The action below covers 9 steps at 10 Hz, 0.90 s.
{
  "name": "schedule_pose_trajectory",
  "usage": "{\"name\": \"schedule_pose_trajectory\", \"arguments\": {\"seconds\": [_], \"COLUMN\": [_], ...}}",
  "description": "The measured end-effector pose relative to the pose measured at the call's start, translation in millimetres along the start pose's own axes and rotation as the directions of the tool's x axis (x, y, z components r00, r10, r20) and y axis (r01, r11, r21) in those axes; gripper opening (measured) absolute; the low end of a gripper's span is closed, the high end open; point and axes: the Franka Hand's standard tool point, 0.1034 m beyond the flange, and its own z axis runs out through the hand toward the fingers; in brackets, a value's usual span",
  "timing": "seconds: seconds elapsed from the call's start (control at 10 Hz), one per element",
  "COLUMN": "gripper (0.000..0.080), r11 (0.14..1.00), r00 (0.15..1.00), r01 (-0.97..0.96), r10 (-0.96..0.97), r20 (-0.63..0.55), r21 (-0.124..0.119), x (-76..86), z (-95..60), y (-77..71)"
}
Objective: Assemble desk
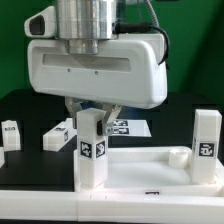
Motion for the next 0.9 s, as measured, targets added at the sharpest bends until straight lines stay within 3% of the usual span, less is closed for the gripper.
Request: {"name": "schedule_pose_trajectory", "arguments": {"seconds": [0.2, 0.6, 0.8, 0.9], "gripper": [0.029, 0.029, 0.029, 0.0332], "r11": [0.978, 0.854, 0.843, 0.851], "r00": [0.978, 0.854, 0.843, 0.851], "r01": [-0.207, -0.52, -0.538, -0.525], "r10": [0.207, 0.52, 0.538, 0.525], "r20": [0.0, 0.007, 0.007, 0.007], "r21": [-0.001, 0.002, 0.003, 0.003], "x": [-1.0, -2.1, -2.1, -2.2], "z": [0.4, 0.6, 0.7, 0.7], "y": [-1.0, -2.2, -2.4, -2.6]}}
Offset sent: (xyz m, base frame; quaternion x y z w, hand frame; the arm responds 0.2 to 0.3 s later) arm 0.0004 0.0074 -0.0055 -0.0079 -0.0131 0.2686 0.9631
